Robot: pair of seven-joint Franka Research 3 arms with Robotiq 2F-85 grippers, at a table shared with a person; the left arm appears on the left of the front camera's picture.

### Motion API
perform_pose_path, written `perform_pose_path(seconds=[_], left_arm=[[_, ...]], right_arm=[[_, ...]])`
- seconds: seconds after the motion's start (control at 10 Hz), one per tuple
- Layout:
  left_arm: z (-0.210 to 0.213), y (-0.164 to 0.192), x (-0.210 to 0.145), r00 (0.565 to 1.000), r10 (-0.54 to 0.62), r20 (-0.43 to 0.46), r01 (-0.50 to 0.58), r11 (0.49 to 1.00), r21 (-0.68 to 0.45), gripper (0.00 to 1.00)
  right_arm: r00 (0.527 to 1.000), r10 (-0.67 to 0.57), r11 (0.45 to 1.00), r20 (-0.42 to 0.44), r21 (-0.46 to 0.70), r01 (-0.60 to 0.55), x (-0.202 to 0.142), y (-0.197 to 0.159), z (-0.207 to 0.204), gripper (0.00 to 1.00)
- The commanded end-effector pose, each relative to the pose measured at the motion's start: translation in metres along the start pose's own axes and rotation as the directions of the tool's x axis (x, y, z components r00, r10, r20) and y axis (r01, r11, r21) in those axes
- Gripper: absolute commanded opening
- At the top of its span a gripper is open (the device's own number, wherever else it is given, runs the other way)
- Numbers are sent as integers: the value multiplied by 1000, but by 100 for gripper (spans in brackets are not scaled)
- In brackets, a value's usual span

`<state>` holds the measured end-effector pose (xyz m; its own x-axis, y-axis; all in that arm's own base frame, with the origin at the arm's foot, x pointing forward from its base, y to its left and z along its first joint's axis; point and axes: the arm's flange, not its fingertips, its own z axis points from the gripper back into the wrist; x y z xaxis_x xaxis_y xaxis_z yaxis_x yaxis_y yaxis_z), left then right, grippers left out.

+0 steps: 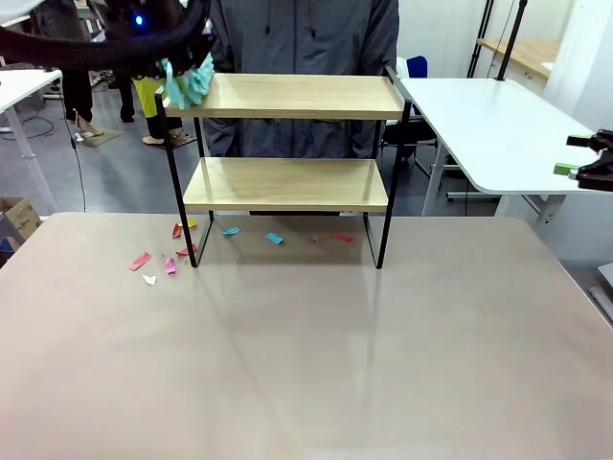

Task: Clean the shelf.
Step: Clean the specific section of the Shelf indicated by the human with the Duster.

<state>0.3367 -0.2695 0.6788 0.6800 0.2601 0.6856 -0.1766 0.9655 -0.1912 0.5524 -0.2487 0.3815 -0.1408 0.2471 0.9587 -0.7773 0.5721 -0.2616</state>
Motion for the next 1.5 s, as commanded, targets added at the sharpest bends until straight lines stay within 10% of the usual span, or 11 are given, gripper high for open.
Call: perform_pose_path(seconds=[0.0, 0.2, 0.7, 1.0, 1.4], left_arm=[[25, 26, 10, 1000, -15, -27, 9, 978, -210, 13], [28, 47, 11, 989, -122, -87, 79, 918, -388, 13], [36, 98, 25, 872, -489, -20, 286, 542, -790, 13], [35, 114, 2, 687, -726, 35, 475, 413, -777, 13], [23, 138, -46, 369, -914, -170, 614, 377, -693, 13]], right_arm=[[1000, -10, 1000, -17, 1, 10, 8, -1, -1, 100], [1000, -10, 1000, -17, 1, 10, 8, -1, -1, 100], [1000, -10, 1000, -17, 1, 10, 8, -1, -1, 100], [1000, -10, 1000, -17, 1, 10, 8, -1, -1, 100], [1000, -10, 1000, -17, 1, 10, 8, -1, -1, 100]])
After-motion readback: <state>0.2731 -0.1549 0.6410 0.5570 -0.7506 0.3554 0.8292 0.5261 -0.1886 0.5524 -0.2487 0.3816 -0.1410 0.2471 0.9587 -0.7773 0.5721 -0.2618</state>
